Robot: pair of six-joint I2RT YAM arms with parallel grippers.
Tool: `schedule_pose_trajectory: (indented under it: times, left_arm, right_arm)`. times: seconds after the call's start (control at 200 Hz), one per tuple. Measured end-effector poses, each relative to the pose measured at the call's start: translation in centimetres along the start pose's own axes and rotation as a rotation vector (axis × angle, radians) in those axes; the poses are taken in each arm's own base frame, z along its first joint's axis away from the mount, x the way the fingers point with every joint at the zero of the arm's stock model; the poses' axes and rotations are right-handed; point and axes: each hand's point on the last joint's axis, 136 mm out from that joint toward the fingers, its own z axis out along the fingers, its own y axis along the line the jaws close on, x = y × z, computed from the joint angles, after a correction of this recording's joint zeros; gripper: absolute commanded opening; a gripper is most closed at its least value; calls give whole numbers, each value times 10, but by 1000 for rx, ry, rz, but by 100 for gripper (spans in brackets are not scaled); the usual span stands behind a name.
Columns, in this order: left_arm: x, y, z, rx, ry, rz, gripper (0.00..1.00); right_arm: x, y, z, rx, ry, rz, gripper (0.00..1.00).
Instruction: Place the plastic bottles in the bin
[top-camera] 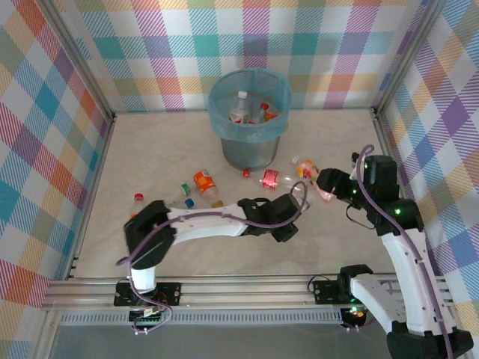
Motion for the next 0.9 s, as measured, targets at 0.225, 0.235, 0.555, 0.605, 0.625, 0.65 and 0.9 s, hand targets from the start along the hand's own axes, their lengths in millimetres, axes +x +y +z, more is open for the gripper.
schedule_pose_trajectory:
  times: [0.225, 0.235, 0.555, 0.605, 0.625, 0.65, 0.9]
  left_arm:
    - [-47, 26, -105, 9, -341, -89, 55]
    - [-47, 27, -108, 10, -350, -91, 55]
    - [-38, 66, -182, -59, -548, -165, 54]
    - [-34, 69, -188, -63, -562, -171, 54]
    - [-33, 70, -191, -64, -568, -173, 54]
    - [-32, 71, -194, -64, -575, -175, 54]
    - [-26, 80, -220, -72, -639, -198, 55]
  right_arm:
    - [-39, 70, 3, -264, 0, -29, 68]
    - [-41, 74, 3, -275, 2, -35, 69]
    - [-38, 189, 3, -623, 147, -225, 72]
    - [-32, 201, 5, -650, 175, -255, 72]
    - [-30, 205, 6, -659, 184, -264, 72]
    - [-28, 210, 7, -668, 194, -276, 72]
    - [-2, 236, 22, -717, 296, -357, 66]
